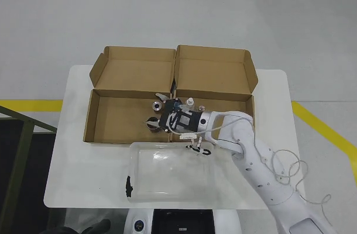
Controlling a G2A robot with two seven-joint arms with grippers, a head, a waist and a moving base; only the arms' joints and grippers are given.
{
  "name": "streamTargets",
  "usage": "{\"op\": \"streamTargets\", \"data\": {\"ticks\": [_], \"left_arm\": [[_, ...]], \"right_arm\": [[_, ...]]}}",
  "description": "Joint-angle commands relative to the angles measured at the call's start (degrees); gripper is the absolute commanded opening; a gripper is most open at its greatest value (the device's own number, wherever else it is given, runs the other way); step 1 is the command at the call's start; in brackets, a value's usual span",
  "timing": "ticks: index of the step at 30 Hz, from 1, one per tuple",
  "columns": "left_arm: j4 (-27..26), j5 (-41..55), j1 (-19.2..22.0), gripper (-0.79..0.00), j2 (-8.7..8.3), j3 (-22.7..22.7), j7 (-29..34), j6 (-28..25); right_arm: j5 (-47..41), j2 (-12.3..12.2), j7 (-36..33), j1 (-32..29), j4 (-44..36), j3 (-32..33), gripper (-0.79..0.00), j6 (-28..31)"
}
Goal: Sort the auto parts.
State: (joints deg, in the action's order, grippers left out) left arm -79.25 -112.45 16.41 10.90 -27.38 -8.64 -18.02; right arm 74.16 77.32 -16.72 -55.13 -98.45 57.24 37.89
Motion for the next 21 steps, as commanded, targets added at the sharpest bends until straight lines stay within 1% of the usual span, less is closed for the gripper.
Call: {"op": "streamTargets", "data": {"ticks": [1,4,5,12,15,21], "left_arm": [[0.0,0.0,0.0,0.000,0.00,0.0,0.0,0.0],[0.0,0.0,0.0,0.000,0.00,0.0,0.0,0.0],[0.0,0.0,0.0,0.000,0.00,0.0,0.0,0.0],[0.0,0.0,0.0,0.000,0.00,0.0,0.0,0.0],[0.0,0.0,0.0,0.000,0.00,0.0,0.0,0.0],[0.0,0.0,0.0,0.000,0.00,0.0,0.0,0.0]], "right_arm": [[0.3,-0.7,1.5,-3.4,-2.7,2.7,-0.237,-0.5],[1.5,-1.6,3.0,-7.8,-5.5,6.6,-0.215,-0.4],[1.8,-2.0,3.4,-9.3,-6.2,8.0,-0.191,-0.5],[3.1,-3.7,8.6,-18.5,-9.7,16.8,-0.160,-1.2],[4.1,-4.3,11.1,-21.9,-10.9,19.8,-0.148,-1.9],[6.1,-5.1,16.5,-28.0,-12.3,24.6,-0.083,-4.0]]}}
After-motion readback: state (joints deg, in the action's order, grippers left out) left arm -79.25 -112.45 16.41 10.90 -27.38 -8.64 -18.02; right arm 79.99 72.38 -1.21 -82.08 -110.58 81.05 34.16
